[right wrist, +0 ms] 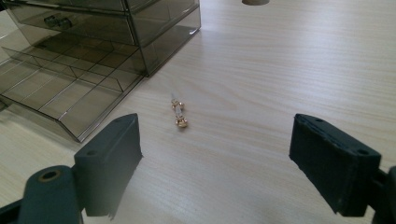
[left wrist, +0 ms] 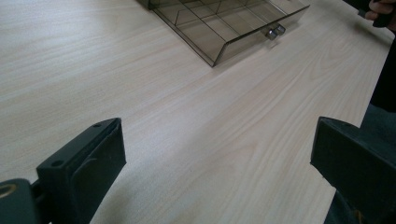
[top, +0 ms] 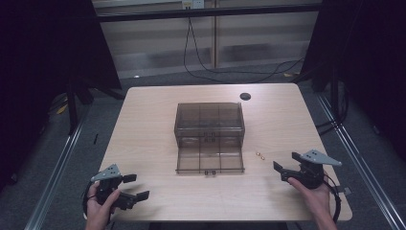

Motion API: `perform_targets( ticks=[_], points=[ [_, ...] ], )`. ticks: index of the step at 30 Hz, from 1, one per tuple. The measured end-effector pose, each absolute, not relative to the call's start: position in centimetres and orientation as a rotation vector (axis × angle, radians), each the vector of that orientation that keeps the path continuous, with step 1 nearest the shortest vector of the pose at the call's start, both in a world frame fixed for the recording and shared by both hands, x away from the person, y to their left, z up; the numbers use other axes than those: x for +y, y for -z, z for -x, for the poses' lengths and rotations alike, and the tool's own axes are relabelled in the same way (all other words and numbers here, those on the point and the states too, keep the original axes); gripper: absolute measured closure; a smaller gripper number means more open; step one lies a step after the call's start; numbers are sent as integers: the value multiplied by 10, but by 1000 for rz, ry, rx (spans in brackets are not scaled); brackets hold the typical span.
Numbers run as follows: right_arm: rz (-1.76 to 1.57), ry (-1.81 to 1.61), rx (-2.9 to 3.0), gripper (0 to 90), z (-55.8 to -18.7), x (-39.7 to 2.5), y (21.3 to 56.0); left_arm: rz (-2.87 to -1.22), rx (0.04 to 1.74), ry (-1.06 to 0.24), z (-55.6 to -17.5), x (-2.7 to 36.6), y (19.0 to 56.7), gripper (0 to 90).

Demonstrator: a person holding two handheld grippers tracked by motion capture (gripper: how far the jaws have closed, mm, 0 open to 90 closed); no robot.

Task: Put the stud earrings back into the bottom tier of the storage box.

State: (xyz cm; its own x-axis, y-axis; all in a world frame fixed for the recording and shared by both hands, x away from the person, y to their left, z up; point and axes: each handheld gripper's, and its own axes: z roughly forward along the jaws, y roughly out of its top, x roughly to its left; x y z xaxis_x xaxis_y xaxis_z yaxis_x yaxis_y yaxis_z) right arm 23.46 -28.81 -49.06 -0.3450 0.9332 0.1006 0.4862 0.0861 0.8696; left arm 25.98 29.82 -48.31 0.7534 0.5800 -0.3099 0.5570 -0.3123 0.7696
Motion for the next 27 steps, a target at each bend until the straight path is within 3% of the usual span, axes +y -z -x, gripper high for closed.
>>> perform_targets(
  ticks=[6,17,27],
  points=[
    [-1418,-1227,1917,166,-237,-291,490,-1978,873,-31,-261,300,484,30],
    [-1399,-1243,2005,329,-239,-289,492,-1994,867,-28,-262,298,485,30],
    [-1403,-1205,2132,392,-244,-284,481,-1994,849,-28,-259,298,484,30]
  ],
)
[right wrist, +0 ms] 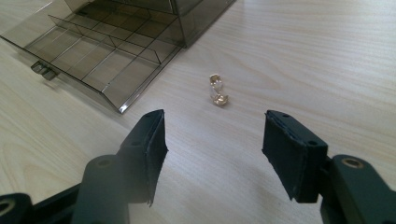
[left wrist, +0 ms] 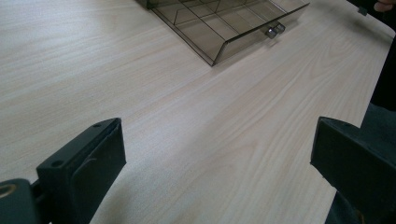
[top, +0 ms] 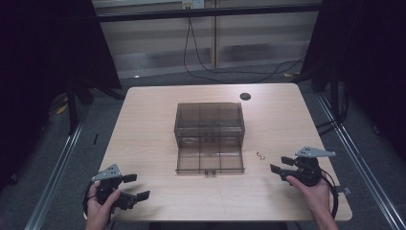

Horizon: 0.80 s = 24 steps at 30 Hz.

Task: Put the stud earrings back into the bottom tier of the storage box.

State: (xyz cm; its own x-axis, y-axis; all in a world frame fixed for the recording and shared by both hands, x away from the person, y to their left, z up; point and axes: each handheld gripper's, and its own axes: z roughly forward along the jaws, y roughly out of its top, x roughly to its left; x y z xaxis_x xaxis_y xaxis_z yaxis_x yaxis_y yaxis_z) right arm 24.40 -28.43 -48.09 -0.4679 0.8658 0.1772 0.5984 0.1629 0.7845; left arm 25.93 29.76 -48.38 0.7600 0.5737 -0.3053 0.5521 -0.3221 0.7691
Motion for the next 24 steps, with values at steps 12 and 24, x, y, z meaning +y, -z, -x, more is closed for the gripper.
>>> perform_targets(
  ticks=[12,24],
  points=[
    [-1317,-1106,2341,446,-257,-271,471,-2004,845,-39,-259,297,483,30],
    [-1236,-964,2521,619,-276,-257,461,-2000,844,-38,-259,297,483,30]
  ],
)
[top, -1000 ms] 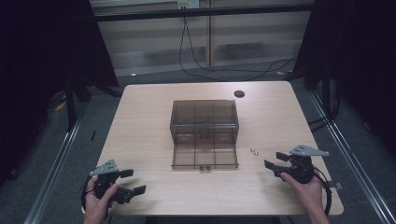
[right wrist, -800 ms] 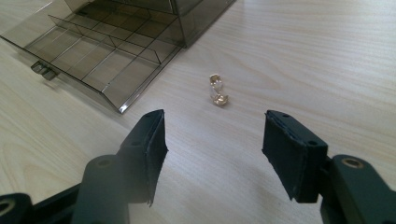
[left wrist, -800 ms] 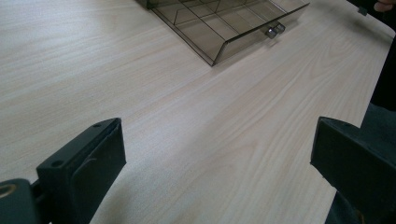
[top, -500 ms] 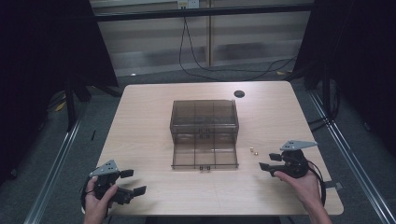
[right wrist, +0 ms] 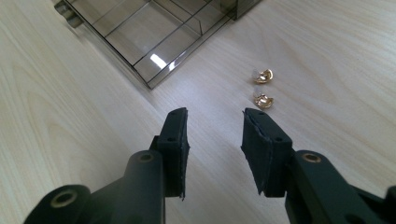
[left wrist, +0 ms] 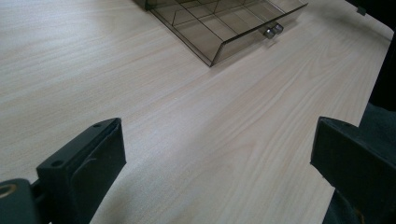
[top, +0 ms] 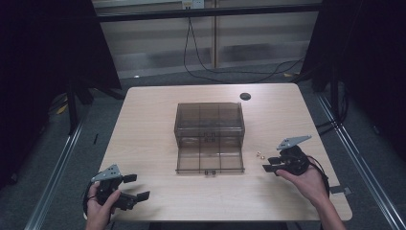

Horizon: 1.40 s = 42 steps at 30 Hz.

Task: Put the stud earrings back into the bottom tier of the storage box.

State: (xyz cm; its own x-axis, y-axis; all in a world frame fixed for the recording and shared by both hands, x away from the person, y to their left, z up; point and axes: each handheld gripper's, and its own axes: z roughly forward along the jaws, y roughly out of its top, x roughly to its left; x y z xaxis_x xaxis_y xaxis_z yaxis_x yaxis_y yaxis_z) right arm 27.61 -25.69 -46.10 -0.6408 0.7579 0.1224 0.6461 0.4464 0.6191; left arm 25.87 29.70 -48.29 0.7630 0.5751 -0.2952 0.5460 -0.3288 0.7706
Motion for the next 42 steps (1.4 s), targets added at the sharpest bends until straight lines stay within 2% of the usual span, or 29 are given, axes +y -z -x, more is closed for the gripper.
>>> perform_targets(
  ticks=[22,27,42],
  points=[
    [-1092,-497,2821,759,-327,-231,447,-2005,844,-39,-259,297,483,30],
    [-1032,-369,2870,766,-345,-223,452,-2000,841,-33,-259,298,483,30],
    [-912,-139,2973,761,-369,-209,461,-2003,841,-28,-259,298,484,30]
  ],
)
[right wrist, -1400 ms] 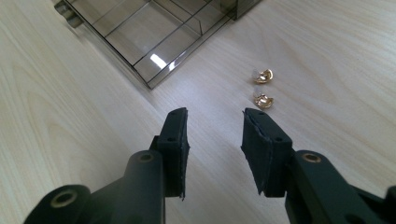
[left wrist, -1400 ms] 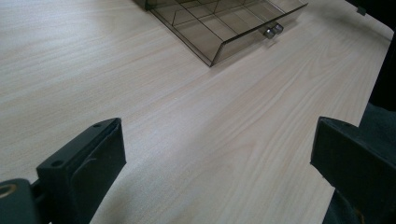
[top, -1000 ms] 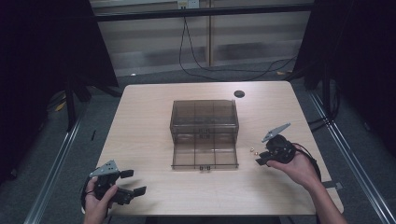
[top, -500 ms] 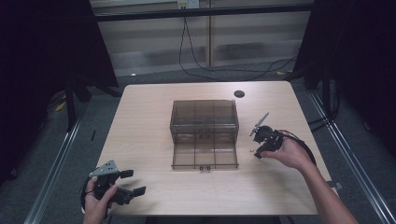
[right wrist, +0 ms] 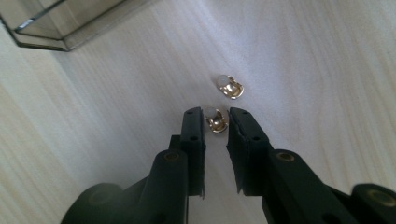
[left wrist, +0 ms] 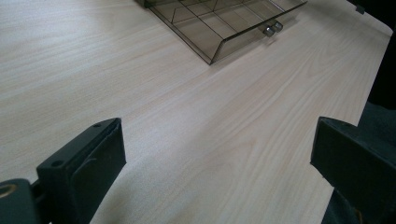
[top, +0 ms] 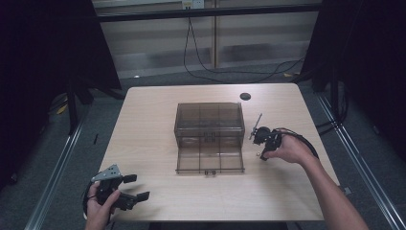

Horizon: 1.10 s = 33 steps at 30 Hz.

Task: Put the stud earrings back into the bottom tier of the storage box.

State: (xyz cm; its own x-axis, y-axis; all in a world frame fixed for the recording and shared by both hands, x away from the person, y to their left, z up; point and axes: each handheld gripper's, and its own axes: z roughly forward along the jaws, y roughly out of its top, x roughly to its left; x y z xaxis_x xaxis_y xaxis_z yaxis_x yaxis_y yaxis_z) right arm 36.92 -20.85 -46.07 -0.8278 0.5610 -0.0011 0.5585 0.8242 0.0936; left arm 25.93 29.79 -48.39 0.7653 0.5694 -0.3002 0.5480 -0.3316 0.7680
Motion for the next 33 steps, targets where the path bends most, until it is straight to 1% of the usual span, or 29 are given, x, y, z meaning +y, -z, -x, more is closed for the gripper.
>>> perform_targets(
  ticks=[10,17,22,33],
  points=[
    [-902,-98,2992,772,-373,-208,466,-2002,841,-29,-259,298,484,30],
    [-874,-89,3010,815,-375,-206,468,-2003,841,-29,-259,298,484,30],
    [-887,-99,3016,819,-374,-205,468,-2002,842,-29,-259,298,484,30],
    [-908,-183,3026,819,-369,-208,456,-2002,840,-22,-259,297,484,30]
  ],
)
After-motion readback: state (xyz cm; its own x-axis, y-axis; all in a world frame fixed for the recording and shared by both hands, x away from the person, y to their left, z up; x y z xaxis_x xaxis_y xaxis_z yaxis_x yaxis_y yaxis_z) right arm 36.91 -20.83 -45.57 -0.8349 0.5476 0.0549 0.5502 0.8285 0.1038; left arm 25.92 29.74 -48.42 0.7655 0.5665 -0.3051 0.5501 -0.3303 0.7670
